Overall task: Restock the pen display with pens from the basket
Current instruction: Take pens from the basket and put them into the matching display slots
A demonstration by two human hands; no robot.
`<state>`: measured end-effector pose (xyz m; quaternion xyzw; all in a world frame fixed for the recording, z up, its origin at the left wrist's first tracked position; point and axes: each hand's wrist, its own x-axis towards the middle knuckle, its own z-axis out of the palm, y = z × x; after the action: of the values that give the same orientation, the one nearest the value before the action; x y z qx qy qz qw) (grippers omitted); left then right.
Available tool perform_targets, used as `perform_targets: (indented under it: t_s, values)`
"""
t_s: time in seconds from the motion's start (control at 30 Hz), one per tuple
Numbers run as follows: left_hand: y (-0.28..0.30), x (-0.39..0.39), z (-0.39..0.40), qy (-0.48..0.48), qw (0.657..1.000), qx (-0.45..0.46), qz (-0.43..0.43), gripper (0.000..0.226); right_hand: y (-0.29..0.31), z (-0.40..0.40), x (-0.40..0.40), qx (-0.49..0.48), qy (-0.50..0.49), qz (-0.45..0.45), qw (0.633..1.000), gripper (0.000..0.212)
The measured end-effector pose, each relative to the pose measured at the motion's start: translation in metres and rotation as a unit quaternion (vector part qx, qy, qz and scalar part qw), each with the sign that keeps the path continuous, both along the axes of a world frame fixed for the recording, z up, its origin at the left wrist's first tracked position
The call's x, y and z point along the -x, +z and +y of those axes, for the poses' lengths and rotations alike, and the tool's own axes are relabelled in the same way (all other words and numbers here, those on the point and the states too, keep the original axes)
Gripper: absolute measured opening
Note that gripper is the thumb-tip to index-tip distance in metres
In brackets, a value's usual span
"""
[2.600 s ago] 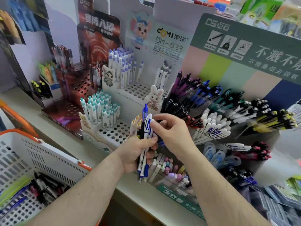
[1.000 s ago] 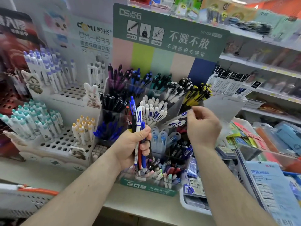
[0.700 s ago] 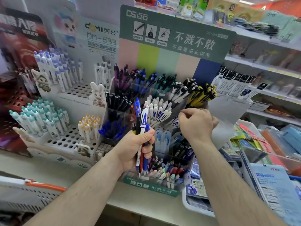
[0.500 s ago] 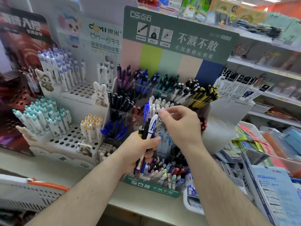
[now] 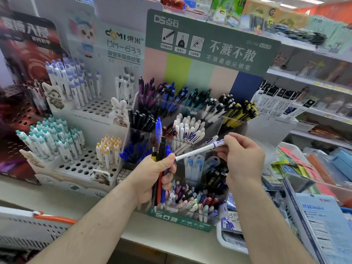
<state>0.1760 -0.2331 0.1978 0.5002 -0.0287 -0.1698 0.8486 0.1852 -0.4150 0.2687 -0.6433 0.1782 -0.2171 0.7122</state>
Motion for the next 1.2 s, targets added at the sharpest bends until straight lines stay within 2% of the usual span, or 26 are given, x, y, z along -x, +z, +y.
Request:
perform_targets:
  t_s: [0.17, 0.27, 0.33, 0.4, 0.5, 0.63, 0.77, 0.9, 1.0, 1.1, 1.17, 1.2]
  values:
    - [0.004, -0.002, -0.004, -0.002, 0.998, 0.067, -0.016, 0.025, -0.008, -0.002, 0.000, -0.120, 0.015, 0.021, 0.992, 0.007]
    - [0.006, -0.006, -0.006, -0.014, 0.997, 0.068, -0.021, 0.024, -0.001, -0.011, -0.002, -0.161, -0.040, -0.022, 0.986, 0.007]
    - [0.005, -0.008, -0.006, -0.019, 0.998, 0.051, -0.026, 0.022, 0.005, -0.021, -0.004, -0.105, -0.117, -0.079, 0.984, 0.010]
    - [0.003, -0.009, -0.006, -0.025, 0.999, 0.039, -0.024, 0.023, 0.007, -0.030, -0.008, 0.005, -0.179, -0.134, 0.975, 0.015]
    - [0.002, -0.011, -0.006, -0.028, 0.999, 0.024, -0.022, 0.023, 0.001, -0.037, -0.017, 0.158, -0.217, -0.160, 0.950, 0.015]
    - [0.002, -0.012, -0.006, -0.028, 0.999, -0.005, -0.027, 0.022, -0.010, -0.026, -0.027, 0.271, -0.183, -0.150, 0.933, 0.008]
    - [0.002, -0.013, -0.003, -0.041, 0.998, -0.026, -0.034, 0.023, -0.022, -0.014, -0.038, 0.340, -0.075, -0.087, 0.934, 0.007]
    - [0.005, -0.011, 0.000, -0.056, 0.996, -0.040, -0.051, 0.023, -0.026, -0.009, -0.048, 0.469, -0.042, 0.001, 0.882, 0.011]
    - [0.009, -0.008, 0.002, -0.059, 0.996, -0.048, -0.055, 0.021, -0.019, -0.010, -0.049, 0.500, -0.051, 0.044, 0.864, 0.012]
    - [0.010, -0.007, 0.004, -0.062, 0.993, -0.080, -0.058, 0.022, -0.012, -0.001, -0.041, 0.505, -0.075, -0.019, 0.860, 0.012]
    - [0.009, -0.007, 0.004, -0.066, 0.990, -0.107, -0.063, 0.019, -0.003, 0.014, -0.033, 0.444, -0.015, -0.064, 0.894, 0.009]
    - [0.009, -0.006, 0.004, -0.068, 0.987, -0.130, -0.070, 0.017, 0.002, 0.023, -0.029, 0.400, 0.041, -0.058, 0.914, 0.008]
